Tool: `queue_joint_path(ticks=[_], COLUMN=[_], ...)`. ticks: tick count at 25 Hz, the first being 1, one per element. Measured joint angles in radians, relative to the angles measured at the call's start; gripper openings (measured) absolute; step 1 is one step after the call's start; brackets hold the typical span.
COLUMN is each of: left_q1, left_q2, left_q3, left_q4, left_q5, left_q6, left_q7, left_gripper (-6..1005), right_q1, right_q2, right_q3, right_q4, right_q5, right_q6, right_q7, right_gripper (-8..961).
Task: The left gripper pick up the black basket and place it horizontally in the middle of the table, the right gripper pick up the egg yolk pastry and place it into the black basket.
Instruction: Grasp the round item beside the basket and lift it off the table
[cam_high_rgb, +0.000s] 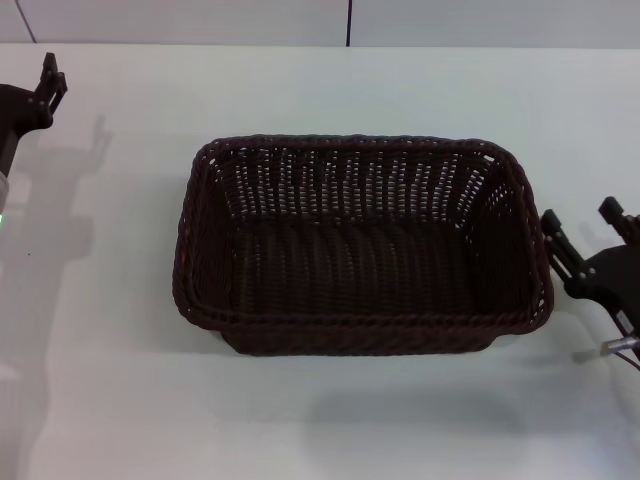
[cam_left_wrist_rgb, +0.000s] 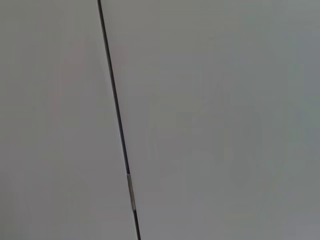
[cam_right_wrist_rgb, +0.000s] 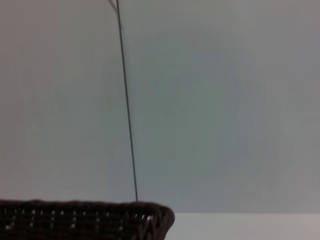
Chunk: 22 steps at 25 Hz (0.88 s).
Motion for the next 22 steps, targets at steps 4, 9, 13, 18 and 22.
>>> queue_joint_path(ticks=[4, 9, 13, 18, 22], left_q1=[-0.002, -0.004, -0.004, -0.004, -0.004], left_q2=[-0.001, -0.002, -0.002, -0.002, -0.002], left_q3=[0.004, 0.006, 0.007, 0.018, 0.019], left_q4=[0.001, 0.002, 0.003, 0.004, 0.007], left_q5=[0.001, 0.001, 0.001, 0.000, 0.000], left_q6=[0.000, 0.000, 0.000, 0.000, 0.001], left_q7=[0.001, 0.001, 0.001, 0.002, 0.002], left_gripper=[829, 829, 829, 829, 829], right_q1=[0.021, 0.031, 0.032, 0.022, 0.022], right_q2=[-0.001, -0.002, -0.002, 0.000, 0.001], right_q3=[-0.008, -0.012, -0.010, -0.003, -0.002], right_q4=[0.001, 0.001, 0.003, 0.016, 0.017], right_q5=[0.000, 0.000, 0.000, 0.005, 0.009], right_q6=[0.049, 0.078, 0.091, 0.085, 0.084], right_q7=[0.005, 0.006, 0.007, -0.009, -0.013], right_gripper=[757, 749, 737, 686, 528])
